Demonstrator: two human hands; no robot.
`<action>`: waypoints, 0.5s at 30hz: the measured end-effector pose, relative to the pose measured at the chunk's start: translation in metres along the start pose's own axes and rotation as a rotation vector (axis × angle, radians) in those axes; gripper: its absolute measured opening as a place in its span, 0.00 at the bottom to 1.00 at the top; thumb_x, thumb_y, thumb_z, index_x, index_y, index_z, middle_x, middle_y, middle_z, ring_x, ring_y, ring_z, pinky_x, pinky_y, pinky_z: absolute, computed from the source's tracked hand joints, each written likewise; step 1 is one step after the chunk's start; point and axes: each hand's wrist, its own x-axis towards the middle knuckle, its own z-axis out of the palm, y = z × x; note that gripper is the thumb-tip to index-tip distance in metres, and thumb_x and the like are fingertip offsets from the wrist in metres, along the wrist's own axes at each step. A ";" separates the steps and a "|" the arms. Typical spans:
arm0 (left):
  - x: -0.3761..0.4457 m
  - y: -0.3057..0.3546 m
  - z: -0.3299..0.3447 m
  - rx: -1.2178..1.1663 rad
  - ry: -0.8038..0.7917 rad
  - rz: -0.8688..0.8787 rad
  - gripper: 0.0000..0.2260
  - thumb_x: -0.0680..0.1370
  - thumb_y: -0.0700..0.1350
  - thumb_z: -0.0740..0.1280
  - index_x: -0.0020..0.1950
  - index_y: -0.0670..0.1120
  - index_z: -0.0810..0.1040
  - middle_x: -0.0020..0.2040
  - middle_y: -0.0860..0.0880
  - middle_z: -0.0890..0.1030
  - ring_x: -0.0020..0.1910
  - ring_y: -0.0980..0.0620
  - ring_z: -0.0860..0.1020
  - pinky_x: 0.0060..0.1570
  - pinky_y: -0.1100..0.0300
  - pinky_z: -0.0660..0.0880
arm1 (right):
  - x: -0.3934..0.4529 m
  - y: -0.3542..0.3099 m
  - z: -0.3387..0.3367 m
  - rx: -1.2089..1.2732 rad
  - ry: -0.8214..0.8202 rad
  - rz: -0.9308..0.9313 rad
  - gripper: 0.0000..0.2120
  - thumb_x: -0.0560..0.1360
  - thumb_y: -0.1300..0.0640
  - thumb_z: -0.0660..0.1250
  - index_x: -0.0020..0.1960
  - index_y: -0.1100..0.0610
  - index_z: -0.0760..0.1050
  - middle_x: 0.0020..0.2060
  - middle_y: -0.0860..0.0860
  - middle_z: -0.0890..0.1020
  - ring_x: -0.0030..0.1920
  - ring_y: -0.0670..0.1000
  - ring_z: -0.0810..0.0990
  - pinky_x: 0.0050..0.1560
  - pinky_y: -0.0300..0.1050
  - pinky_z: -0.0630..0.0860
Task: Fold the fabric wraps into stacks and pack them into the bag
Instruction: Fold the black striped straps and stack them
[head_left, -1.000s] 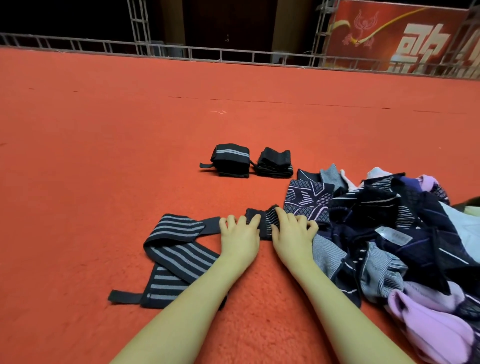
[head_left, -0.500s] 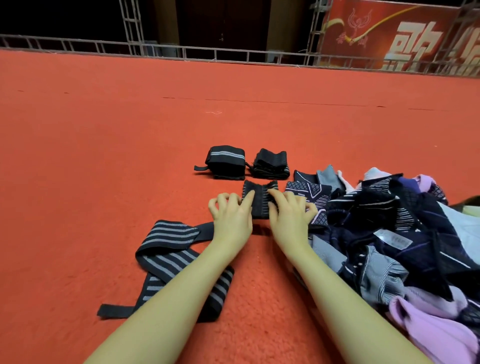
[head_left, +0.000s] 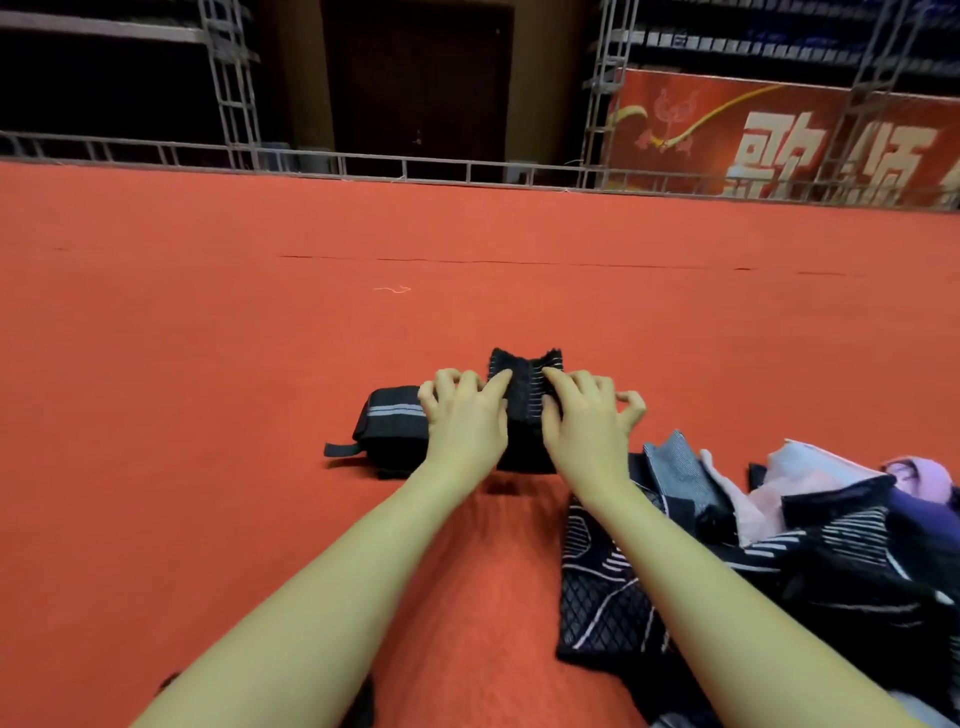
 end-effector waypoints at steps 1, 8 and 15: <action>0.012 0.000 0.011 0.004 -0.028 -0.010 0.18 0.81 0.45 0.58 0.71 0.52 0.69 0.58 0.47 0.76 0.62 0.42 0.65 0.57 0.51 0.50 | 0.008 0.006 0.009 0.012 -0.046 0.042 0.13 0.75 0.57 0.62 0.58 0.51 0.78 0.48 0.48 0.80 0.52 0.54 0.75 0.54 0.50 0.54; 0.032 -0.011 0.067 0.190 -0.298 0.022 0.16 0.82 0.49 0.54 0.67 0.52 0.73 0.71 0.47 0.63 0.70 0.42 0.57 0.67 0.47 0.52 | 0.003 0.035 0.065 -0.085 -0.489 0.154 0.16 0.81 0.48 0.53 0.66 0.45 0.72 0.73 0.46 0.64 0.72 0.51 0.58 0.66 0.54 0.51; 0.023 -0.016 0.050 0.181 -0.416 0.086 0.24 0.82 0.54 0.49 0.77 0.49 0.56 0.78 0.49 0.52 0.77 0.45 0.44 0.71 0.42 0.39 | 0.001 0.030 0.057 -0.098 -0.562 0.161 0.19 0.82 0.47 0.51 0.72 0.43 0.63 0.76 0.48 0.56 0.75 0.53 0.52 0.69 0.57 0.48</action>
